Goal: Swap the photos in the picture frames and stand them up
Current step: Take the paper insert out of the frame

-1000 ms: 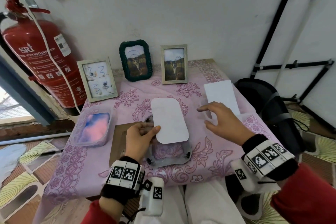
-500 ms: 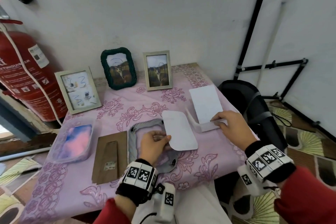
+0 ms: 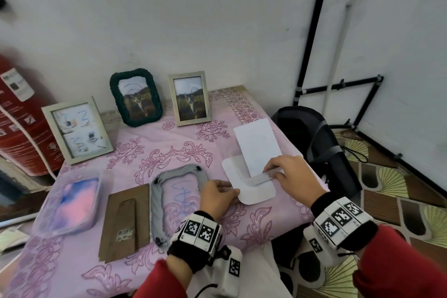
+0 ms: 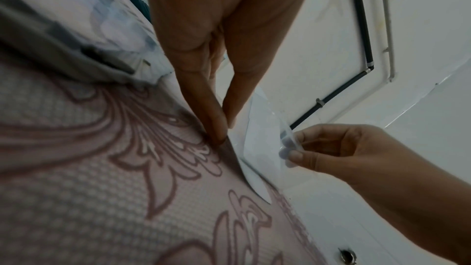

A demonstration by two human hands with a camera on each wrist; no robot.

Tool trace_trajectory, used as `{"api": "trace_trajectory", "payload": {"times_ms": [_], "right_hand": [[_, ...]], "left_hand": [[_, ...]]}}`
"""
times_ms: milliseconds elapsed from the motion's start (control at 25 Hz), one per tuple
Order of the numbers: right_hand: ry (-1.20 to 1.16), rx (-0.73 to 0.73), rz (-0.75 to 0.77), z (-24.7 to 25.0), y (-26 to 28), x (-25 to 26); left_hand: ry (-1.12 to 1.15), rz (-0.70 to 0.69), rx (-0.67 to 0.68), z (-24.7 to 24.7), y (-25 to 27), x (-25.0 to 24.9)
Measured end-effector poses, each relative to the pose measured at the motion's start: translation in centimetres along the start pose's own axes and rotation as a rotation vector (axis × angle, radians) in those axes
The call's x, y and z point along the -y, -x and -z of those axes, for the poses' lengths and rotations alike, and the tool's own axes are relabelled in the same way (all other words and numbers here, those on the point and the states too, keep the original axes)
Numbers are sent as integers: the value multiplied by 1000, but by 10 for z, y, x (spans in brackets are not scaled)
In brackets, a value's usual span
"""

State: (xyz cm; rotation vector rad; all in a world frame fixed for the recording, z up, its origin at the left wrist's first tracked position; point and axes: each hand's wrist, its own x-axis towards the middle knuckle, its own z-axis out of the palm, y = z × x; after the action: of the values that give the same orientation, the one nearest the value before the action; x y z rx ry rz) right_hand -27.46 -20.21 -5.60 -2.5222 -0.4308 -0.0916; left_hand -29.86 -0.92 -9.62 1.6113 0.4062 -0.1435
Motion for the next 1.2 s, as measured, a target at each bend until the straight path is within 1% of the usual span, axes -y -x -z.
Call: {"api": "trace_trajectory", "payload": {"times_ms": [120,200,280,400,480,560,640,720,800,920,1200], "right_hand": [[-45,70,-1,3,0,1],[-66,146,26,9,-1,5],[-109,160,25,17,-7,10],[-162,51,-17,35,-32,14],[-235,-41,-81,48,-56,11],[-294,-102,-171,56,-78,4],[-292,-96,-264,57,-97,-8],[-318,-28,-343,52,-112,-20],[-396,24,-390,46,-122,-28],[-483,2,-388,39,-125,-35],[-532,-130,-294,41,-121,-41]], "left_hand": [[-322,-126,-39,5,2,-3],[-413,-199,-58,8,3,-12],[-382,-264,-83,10,0,-25],[-303,-348,-123,8,-12,-46],[-255,-358,-124,4,-25,-58],[-229,-343,-118,-1,-41,-67],[-253,-334,-107,-6,-55,-74],[-247,-305,-74,-13,-67,-80],[-202,-271,-29,-18,-74,-84],[-147,-274,-7,-22,-78,-85],[9,-345,4,-22,-69,-90]]}}
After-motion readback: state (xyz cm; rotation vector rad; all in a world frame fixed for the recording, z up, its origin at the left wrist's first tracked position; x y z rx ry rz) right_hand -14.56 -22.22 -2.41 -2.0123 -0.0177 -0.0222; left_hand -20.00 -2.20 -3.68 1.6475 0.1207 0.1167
